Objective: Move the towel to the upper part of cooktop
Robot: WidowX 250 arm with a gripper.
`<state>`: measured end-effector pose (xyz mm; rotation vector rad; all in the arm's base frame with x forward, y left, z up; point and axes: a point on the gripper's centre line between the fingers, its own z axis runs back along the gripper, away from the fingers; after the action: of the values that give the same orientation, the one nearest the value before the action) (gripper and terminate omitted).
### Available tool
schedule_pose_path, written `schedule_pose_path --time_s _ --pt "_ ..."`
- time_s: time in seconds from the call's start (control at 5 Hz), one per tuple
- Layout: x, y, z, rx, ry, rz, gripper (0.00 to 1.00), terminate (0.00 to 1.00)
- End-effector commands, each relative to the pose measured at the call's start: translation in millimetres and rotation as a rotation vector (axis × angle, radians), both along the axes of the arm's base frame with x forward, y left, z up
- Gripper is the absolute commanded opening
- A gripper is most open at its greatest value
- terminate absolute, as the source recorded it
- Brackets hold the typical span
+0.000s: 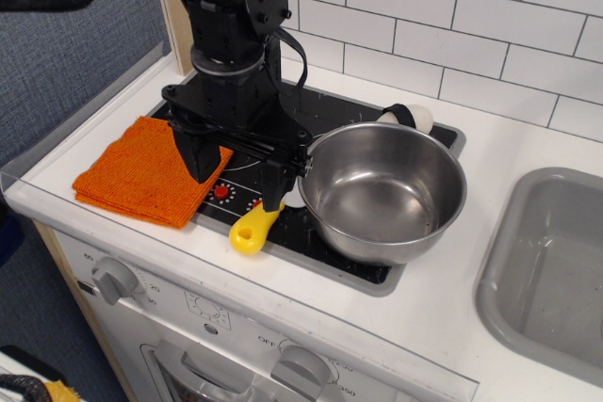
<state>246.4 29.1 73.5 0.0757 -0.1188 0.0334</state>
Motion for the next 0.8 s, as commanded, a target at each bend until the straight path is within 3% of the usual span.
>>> schedule_pose_path --time_s 0.0,0.2,0.6 --pt "0 0 0 0.0 0.0 0.0 1.0 0.0" --pt "-6 36 -3 0.025 0.022 0.087 1.0 0.0" --pt "-9 93 -1 0.081 -0.008 0.177 1.0 0.0"
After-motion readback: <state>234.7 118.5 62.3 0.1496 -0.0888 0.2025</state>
